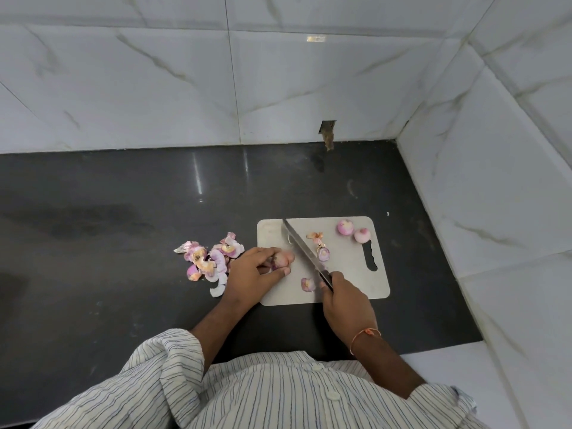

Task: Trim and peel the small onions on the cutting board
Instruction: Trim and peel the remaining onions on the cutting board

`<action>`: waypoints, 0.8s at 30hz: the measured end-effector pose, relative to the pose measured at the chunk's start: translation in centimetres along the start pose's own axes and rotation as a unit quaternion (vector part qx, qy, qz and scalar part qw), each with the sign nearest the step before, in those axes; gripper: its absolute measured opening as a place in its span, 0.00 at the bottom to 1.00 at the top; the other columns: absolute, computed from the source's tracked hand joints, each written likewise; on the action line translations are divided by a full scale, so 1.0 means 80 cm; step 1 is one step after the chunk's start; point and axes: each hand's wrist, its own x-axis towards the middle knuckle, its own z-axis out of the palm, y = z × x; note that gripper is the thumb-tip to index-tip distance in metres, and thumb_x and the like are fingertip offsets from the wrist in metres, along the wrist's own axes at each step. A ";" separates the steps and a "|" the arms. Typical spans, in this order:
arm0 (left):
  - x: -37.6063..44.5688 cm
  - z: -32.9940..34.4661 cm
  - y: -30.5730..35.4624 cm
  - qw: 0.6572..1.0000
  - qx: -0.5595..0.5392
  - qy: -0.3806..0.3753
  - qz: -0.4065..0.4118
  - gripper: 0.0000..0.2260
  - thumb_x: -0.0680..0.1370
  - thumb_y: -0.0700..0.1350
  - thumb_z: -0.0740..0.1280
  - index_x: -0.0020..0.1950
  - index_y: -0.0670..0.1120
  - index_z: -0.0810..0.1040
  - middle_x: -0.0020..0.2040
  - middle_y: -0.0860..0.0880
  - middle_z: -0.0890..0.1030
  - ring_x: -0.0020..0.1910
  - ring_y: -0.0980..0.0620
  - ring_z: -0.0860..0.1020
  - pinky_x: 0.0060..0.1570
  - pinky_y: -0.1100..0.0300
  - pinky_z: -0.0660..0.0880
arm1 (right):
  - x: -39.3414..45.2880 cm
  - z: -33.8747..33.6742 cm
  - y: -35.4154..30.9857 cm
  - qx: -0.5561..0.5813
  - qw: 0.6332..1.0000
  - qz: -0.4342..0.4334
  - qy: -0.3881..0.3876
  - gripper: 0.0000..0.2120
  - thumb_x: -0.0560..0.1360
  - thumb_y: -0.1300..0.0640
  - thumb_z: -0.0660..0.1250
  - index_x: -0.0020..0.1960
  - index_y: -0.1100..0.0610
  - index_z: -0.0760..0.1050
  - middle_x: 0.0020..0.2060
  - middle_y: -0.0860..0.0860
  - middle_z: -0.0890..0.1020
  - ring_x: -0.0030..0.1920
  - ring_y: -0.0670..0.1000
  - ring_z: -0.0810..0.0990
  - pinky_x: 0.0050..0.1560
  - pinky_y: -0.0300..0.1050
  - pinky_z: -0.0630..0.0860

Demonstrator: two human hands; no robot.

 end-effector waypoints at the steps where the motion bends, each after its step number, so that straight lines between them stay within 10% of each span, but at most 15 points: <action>1: -0.001 -0.002 -0.001 1.000 -0.009 -0.002 0.002 0.21 0.74 0.52 0.82 0.66 0.55 0.86 0.58 0.60 0.84 0.55 0.58 0.83 0.58 0.55 0.84 | 0.003 0.003 0.001 -0.014 1.000 -0.007 0.002 0.12 0.86 0.44 0.57 0.58 0.51 0.70 0.50 0.50 0.82 0.48 0.56 0.82 0.50 0.54 0.79; 9: -0.011 -0.020 0.008 0.998 -0.027 -0.020 0.044 0.22 0.72 0.50 0.83 0.66 0.56 0.86 0.60 0.62 0.83 0.60 0.56 0.82 0.57 0.54 0.84 | 0.002 -0.006 -0.007 -0.152 0.987 -0.029 0.036 0.17 0.80 0.45 0.65 0.66 0.49 0.70 0.62 0.48 0.73 0.57 0.53 0.75 0.51 0.54 0.80; 15: -0.019 -0.016 0.030 0.994 -0.056 -0.030 0.089 0.21 0.72 0.43 0.84 0.63 0.52 0.86 0.57 0.57 0.83 0.57 0.52 0.84 0.52 0.60 0.83 | 0.019 -0.046 -0.059 0.306 0.948 0.010 -0.082 0.23 0.79 0.35 0.67 0.68 0.46 0.78 0.53 0.43 0.84 0.52 0.48 0.83 0.59 0.50 0.82; 24: -0.026 -0.011 0.045 0.986 -0.157 -0.034 0.033 0.20 0.72 0.40 0.84 0.61 0.53 0.88 0.54 0.53 0.86 0.55 0.51 0.86 0.56 0.55 0.85 | 0.022 -0.034 -0.063 0.444 0.892 0.010 -0.083 0.11 0.85 0.50 0.66 0.49 0.52 0.84 0.34 0.51 0.83 0.34 0.51 0.78 0.36 0.47 0.77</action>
